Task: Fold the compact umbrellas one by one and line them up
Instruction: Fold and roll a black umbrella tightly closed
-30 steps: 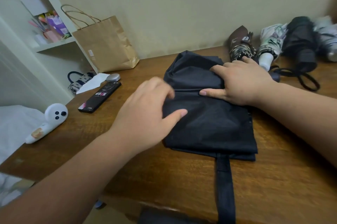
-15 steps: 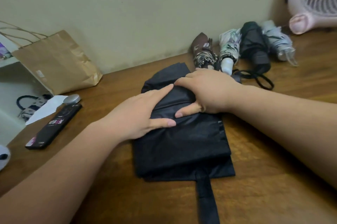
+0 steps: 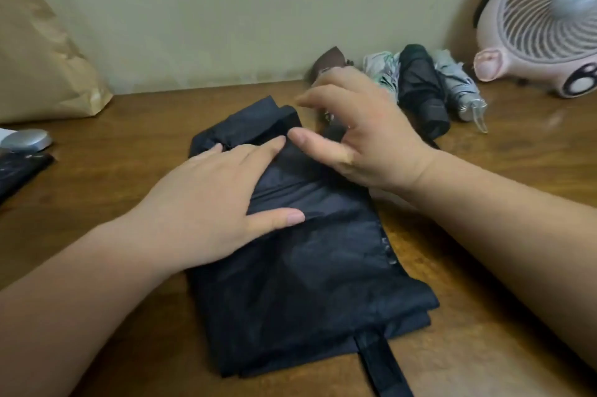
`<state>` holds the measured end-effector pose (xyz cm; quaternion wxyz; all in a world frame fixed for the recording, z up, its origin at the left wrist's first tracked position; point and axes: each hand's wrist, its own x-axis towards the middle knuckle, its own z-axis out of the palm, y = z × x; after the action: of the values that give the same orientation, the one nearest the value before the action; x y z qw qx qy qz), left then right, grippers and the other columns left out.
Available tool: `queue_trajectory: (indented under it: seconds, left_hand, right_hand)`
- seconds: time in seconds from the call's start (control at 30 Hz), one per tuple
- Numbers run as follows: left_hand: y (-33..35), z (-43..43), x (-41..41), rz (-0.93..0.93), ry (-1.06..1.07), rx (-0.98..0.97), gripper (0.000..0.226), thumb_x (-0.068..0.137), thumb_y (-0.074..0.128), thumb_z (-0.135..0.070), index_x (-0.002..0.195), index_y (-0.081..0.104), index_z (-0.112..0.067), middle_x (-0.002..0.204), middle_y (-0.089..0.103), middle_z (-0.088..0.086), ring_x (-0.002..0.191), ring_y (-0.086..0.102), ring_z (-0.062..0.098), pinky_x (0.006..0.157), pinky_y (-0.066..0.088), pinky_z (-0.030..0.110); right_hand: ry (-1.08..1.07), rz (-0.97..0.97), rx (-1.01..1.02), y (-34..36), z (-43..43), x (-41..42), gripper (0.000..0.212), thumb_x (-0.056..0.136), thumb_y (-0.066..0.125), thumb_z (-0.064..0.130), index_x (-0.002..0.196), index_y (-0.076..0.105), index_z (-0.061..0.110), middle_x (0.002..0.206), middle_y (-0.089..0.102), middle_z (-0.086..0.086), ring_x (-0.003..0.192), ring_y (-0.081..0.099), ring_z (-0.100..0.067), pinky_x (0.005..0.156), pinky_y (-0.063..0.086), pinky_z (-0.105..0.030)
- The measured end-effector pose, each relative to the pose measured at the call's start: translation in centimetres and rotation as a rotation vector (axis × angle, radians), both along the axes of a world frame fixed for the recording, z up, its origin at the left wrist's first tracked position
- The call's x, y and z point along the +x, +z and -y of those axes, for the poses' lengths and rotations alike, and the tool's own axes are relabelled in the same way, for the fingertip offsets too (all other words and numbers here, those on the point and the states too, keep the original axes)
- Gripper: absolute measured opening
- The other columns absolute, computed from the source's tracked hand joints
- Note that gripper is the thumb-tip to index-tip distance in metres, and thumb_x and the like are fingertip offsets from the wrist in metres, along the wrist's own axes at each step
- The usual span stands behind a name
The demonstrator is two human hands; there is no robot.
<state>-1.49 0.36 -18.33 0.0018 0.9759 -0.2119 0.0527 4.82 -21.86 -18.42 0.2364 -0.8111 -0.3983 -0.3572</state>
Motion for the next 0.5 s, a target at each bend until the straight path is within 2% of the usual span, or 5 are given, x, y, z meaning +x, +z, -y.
queue_trajectory:
  seconds: [0.07,0.2,0.33,0.4,0.5]
  left_hand:
    - [-0.1,-0.2,0.0,0.036,-0.002,0.005,0.099,0.078,0.020,-0.094,0.161,0.000,-0.043,0.159,0.036,-0.016,0.144,0.040,0.016,0.117,0.033,0.036]
    - [-0.4,0.3,0.1,0.148,-0.026,0.066,0.099,0.078,0.017,-0.093,0.161,0.007,-0.039,0.141,0.051,-0.012,0.127,0.053,0.016,0.104,0.045,0.036]
    - [-0.5,0.9,0.5,0.229,-0.012,0.081,0.099,0.079,0.006,-0.095,0.160,0.011,-0.037,0.128,0.055,-0.009,0.117,0.057,0.018,0.094,0.048,0.036]
    - [-0.6,1.1,0.7,0.236,-0.006,0.065,0.102,0.077,0.001,-0.095,0.160,0.014,-0.037,0.132,0.056,-0.009,0.116,0.059,0.020,0.092,0.050,0.039]
    - [-0.8,1.2,0.6,0.225,-0.014,0.064,0.101,0.078,0.003,-0.094,0.160,0.015,-0.037,0.141,0.053,-0.011,0.118,0.059,0.019,0.093,0.051,0.040]
  right_hand:
    - [-0.076,-0.072,0.090,1.8,1.1,-1.0,0.024,0.097,0.065,0.028,0.093,0.072,0.005,0.080,0.065,-0.006,0.075,0.059,-0.021,0.072,0.050,-0.035]
    - [-0.330,-0.735,-0.100,5.8,3.7,-2.7,0.025,0.095,0.065,0.023,0.077,0.069,0.006,0.061,0.070,-0.003,0.051,0.062,-0.012,0.048,0.049,-0.025]
    - [-0.288,-1.245,-0.250,6.2,5.8,-3.5,0.010,0.094,0.063,0.002,0.086,0.066,-0.003,0.075,0.076,-0.014,0.067,0.075,-0.029,0.058,0.061,-0.033]
    - [-0.180,-1.321,-0.103,4.9,6.1,-4.0,0.005,0.091,0.064,-0.008,0.092,0.066,-0.004,0.080,0.076,-0.017,0.070,0.075,-0.027,0.061,0.062,-0.033]
    - [-0.047,-1.351,0.252,2.5,5.6,-4.4,0.016,0.090,0.059,-0.018,0.089,0.063,-0.002,0.072,0.071,-0.016,0.062,0.072,-0.019,0.061,0.063,-0.029]
